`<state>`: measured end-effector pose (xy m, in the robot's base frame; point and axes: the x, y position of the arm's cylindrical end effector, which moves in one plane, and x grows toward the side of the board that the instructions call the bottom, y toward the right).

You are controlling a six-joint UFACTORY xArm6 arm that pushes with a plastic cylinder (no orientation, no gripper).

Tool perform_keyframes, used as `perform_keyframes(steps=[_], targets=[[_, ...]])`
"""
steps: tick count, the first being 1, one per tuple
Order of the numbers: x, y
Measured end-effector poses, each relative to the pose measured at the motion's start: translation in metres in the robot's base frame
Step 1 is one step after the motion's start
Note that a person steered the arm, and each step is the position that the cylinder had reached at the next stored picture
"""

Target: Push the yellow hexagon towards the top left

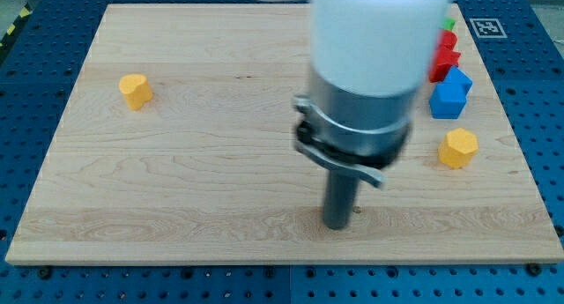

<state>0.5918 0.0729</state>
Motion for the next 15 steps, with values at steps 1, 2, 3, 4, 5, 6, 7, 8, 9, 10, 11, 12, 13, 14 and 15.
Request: perform_keyframes(steps=[1, 2, 3, 4, 5, 6, 7, 8, 9, 10, 11, 12, 13, 14, 15], targets=[[0.016, 0.069], [0.014, 0.123], [0.003, 0.141], [-0.001, 0.176], [-0.004, 0.21], [-0.039, 0.216], [-0.067, 0.211], [-0.08, 0.167], [-0.092, 0.127], [-0.09, 0.134], [-0.091, 0.158], [-0.108, 0.142], [-0.108, 0.115], [-0.108, 0.096], [-0.108, 0.075]])
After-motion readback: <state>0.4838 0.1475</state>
